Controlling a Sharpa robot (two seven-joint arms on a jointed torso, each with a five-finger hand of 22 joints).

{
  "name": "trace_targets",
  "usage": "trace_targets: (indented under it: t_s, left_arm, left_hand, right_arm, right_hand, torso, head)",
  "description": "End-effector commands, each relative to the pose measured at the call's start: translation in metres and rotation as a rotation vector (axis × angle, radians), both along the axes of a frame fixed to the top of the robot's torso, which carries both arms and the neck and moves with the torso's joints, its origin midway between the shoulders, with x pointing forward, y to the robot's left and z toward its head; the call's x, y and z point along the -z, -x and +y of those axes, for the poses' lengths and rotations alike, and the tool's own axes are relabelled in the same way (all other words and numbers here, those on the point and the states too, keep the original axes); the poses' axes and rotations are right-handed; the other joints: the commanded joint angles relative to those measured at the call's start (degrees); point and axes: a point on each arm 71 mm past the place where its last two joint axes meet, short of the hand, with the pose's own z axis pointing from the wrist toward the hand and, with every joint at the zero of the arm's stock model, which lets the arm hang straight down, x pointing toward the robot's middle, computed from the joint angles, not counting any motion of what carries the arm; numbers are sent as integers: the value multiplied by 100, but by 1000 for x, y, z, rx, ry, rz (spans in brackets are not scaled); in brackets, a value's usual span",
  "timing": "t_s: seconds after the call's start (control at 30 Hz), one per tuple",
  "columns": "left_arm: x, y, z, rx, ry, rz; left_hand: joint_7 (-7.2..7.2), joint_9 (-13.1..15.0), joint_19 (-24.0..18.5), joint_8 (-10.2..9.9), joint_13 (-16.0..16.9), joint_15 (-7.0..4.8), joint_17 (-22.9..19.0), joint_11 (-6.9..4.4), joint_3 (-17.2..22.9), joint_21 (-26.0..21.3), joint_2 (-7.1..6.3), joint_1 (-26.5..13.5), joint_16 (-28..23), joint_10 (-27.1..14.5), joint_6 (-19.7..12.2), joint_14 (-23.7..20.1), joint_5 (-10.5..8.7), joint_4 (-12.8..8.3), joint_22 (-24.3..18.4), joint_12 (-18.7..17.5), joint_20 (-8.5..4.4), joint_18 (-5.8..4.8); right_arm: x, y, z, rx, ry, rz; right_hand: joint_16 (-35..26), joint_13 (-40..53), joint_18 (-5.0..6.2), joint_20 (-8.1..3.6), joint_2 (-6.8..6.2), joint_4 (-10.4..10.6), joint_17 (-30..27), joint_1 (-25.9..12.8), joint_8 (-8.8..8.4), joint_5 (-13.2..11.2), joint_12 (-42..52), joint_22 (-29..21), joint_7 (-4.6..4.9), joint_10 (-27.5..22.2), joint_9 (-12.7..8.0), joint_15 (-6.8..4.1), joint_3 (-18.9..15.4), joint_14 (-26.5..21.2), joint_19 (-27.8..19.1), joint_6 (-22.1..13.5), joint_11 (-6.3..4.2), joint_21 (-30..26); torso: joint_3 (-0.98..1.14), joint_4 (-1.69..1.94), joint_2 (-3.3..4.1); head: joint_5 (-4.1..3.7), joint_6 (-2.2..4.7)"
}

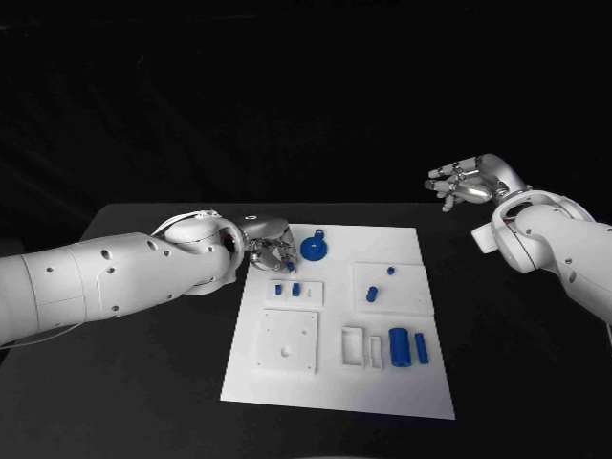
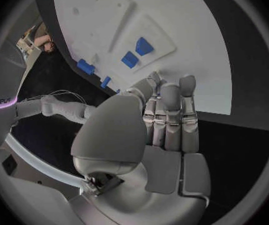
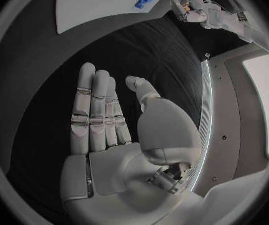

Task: Assemble the parts on the task board

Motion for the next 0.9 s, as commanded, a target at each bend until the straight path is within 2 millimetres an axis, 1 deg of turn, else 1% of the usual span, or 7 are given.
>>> trace_targets:
  t_s: [0.03, 0.53, 0.9]
  left_arm:
    - [1, 1, -2, 17, -19, 6]
    - [3, 1, -4, 25, -23, 11]
    - [4, 2, -6, 29, -26, 16]
  left_hand:
    - [-9, 5, -7, 39, 1, -3, 7, -5, -34, -4, 6, 6, -39, 15, 43, 22, -12, 0, 108, 19, -20, 111]
    - [-9, 5, -9, 39, 1, -4, 11, -6, -34, 1, 8, 7, -43, 18, 45, 25, -13, 2, 107, 19, -20, 113]
    - [-8, 5, -7, 39, 1, -3, 17, -5, -34, 4, 11, 16, -51, 15, 44, 26, -15, -2, 106, 18, -20, 115]
  right_arm:
    - [0, 0, 1, -12, 0, -5]
    - [0, 0, 1, -12, 0, -4]
    - [0, 0, 2, -12, 0, -4]
  right_hand:
    - [-28, -6, -1, 24, -43, -15, 8, -9, 12, 21, 21, -5, 19, -22, -8, 10, 21, 36, 140, -25, -10, 20]
    - [-28, -6, -1, 24, -43, -15, 8, -9, 12, 21, 21, -5, 19, -22, -8, 10, 21, 36, 140, -25, -10, 20]
    - [-28, -6, -1, 24, -43, -15, 8, -9, 12, 21, 21, -5, 19, -22, -8, 10, 21, 36, 140, -25, -10, 20]
  torso:
    - [0, -1, -2]
    - [-2, 4, -1]
    - [-1, 0, -1]
  head:
    - [0, -4]
    - [-10, -5]
    - [-16, -11]
